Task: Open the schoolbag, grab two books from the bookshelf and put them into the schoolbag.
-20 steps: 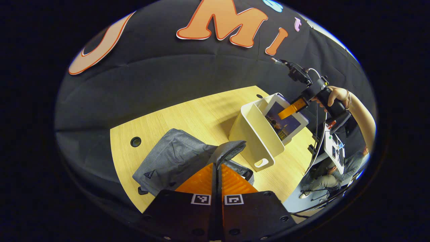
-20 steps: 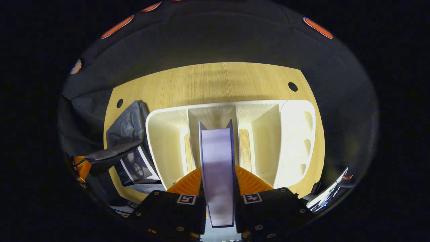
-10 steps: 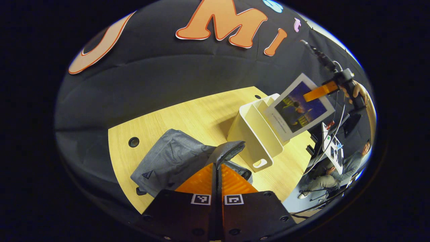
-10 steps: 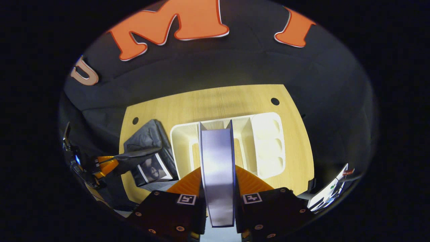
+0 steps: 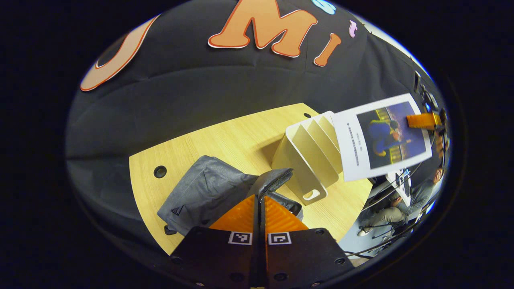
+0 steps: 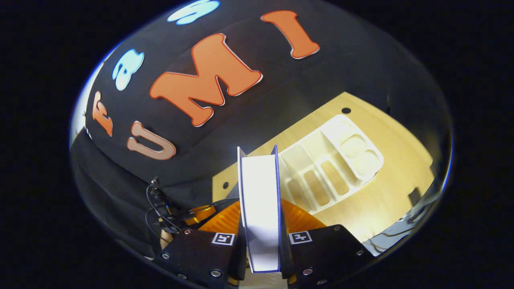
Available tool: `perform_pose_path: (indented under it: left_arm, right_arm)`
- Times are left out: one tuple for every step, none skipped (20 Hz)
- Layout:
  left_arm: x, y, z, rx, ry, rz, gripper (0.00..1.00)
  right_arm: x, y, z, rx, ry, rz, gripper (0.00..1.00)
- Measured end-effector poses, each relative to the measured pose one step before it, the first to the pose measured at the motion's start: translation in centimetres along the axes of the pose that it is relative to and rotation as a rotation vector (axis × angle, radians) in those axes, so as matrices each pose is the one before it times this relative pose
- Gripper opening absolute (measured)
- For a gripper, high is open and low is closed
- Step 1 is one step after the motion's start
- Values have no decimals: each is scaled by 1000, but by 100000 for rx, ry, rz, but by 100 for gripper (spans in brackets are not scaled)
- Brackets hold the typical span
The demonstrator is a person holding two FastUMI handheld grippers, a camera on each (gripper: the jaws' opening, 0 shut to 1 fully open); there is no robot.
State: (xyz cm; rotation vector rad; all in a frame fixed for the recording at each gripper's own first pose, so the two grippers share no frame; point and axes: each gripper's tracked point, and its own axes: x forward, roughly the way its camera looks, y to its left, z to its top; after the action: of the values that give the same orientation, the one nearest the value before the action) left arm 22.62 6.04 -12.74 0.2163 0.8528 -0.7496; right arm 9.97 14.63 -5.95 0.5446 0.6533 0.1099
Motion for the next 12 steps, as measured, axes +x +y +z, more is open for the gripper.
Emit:
perform_pose_path:
  left_arm:
    - [-23,76,39,416,-153,269,1]
    - [-11,61,54,546,-142,306,1]
    - [-90,-62,45,371,1,207,1]
    - [-87,-58,28,357,3,273,1]
    - [59,63,59,93,-169,214,1]
    - [15,-89,35,66,206,-136,1]
    - [-30,-94,10,138,68,38,1]
    - [-91,-42,103,349,148,159,1]
    - [37,-23,-42,447,-12,319,1]
    - [31,-147,254,561,95,290,1]
    - [-60,-21,25,503,-55,410,1]
    - [-69,-144,104,575,17,215,1]
  right_arm:
    - [390,-450,-1538,6635,-1133,3156,34]
    - [141,-554,-1706,6071,-386,2405,35]
    - [652,-860,-1644,5881,-1236,1977,35]
    - [557,-932,-1538,5941,-809,2246,35]
    - [515,-770,-1448,7134,-1003,2484,34]
    - [512,-828,-1458,6575,351,2683,35]
    - [488,-994,-1268,5484,-211,1508,34]
    - [516,-1155,-964,3443,-1132,272,34]
    - [648,-1068,-1050,2432,-1221,-127,34]
    - [690,-819,-946,2142,-384,458,34]
    - [750,-590,-944,3539,463,1082,34]
    - [680,-566,-803,3935,-96,1374,34]
